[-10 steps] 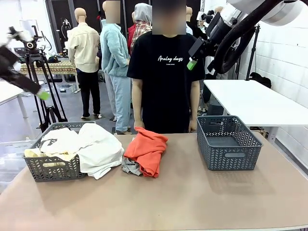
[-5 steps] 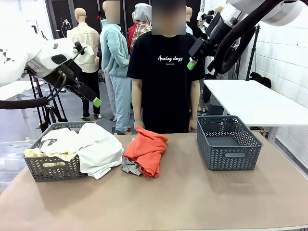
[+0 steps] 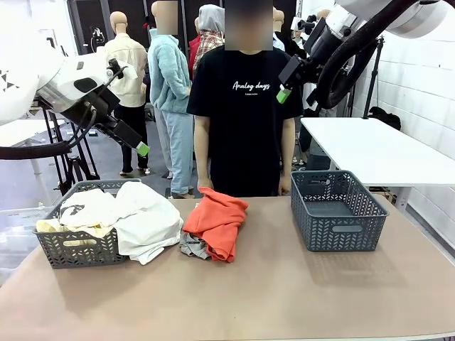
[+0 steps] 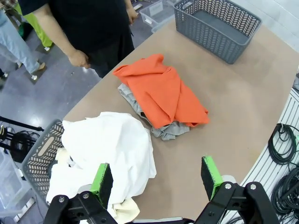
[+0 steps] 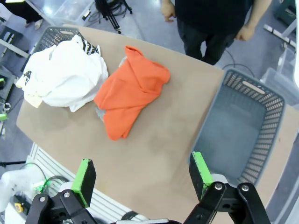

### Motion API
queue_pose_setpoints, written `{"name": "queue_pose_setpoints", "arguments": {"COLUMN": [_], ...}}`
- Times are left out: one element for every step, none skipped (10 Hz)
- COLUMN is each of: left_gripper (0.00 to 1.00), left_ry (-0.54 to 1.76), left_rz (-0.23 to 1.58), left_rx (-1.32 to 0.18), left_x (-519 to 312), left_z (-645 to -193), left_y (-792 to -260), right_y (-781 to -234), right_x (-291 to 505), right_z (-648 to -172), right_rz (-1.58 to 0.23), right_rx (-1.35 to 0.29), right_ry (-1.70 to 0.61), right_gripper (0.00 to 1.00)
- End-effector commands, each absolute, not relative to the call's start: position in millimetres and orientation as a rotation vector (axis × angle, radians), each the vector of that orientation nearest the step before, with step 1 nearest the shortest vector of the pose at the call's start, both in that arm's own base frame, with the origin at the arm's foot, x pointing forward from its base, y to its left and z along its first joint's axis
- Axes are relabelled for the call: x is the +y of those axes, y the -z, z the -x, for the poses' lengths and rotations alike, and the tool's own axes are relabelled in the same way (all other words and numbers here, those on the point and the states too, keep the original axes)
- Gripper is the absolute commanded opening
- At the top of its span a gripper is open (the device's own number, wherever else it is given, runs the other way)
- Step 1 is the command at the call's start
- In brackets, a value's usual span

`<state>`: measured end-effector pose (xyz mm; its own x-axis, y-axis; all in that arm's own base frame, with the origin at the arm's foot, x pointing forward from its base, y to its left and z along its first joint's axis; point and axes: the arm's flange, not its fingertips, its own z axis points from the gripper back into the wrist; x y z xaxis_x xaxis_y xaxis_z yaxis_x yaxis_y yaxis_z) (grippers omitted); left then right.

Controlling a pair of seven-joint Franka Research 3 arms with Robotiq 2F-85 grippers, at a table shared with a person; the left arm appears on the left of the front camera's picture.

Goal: Sort the tops and bottoms.
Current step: Lift clothes from the center of the table with your left hand.

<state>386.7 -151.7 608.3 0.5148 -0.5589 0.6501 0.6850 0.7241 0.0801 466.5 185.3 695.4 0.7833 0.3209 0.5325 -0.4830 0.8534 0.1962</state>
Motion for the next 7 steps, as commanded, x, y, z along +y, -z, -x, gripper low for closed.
{"name": "queue_pose_setpoints", "arguments": {"left_gripper": [0.99, 0.99, 0.99, 0.99, 0.99, 0.99, 0.99], "left_ry": [0.793, 0.832, 0.862, 0.879, 0.884, 0.895, 0.901], "left_rz": [0.275, 0.291, 0.273, 0.251, 0.245, 0.217, 0.203], "left_rx": [-0.689, -0.628, -0.583, -0.558, -0.520, -0.490, -0.461], "left_x": [-197.3, -232.9, -264.1, -289.9, -308.7, -325.4, -336.0], "left_z": [-419.2, -443.2, -463.7, -481.4, -493.8, -505.3, -516.1], "left_y": [-581.2, -559.1, -537.7, -521.2, -507.5, -493.5, -482.4], "right_y": [-690.7, -690.7, -690.7, -690.7, -690.7, -690.7, -690.7], "right_x": [184.1, 184.1, 184.1, 184.1, 184.1, 184.1, 184.1], "right_z": [-462.6, -462.6, -462.6, -462.6, -462.6, -462.6, -462.6], "right_rz": [-0.328, -0.328, -0.328, -0.328, -0.328, -0.328, -0.328], "right_rx": [-0.506, -0.506, -0.506, -0.506, -0.506, -0.506, -0.506], "right_ry": [-0.429, -0.429, -0.429, -0.429, -0.429, -0.429, -0.429], "right_gripper": [1.00, 1.00, 1.00, 1.00, 1.00, 1.00, 1.00]}}
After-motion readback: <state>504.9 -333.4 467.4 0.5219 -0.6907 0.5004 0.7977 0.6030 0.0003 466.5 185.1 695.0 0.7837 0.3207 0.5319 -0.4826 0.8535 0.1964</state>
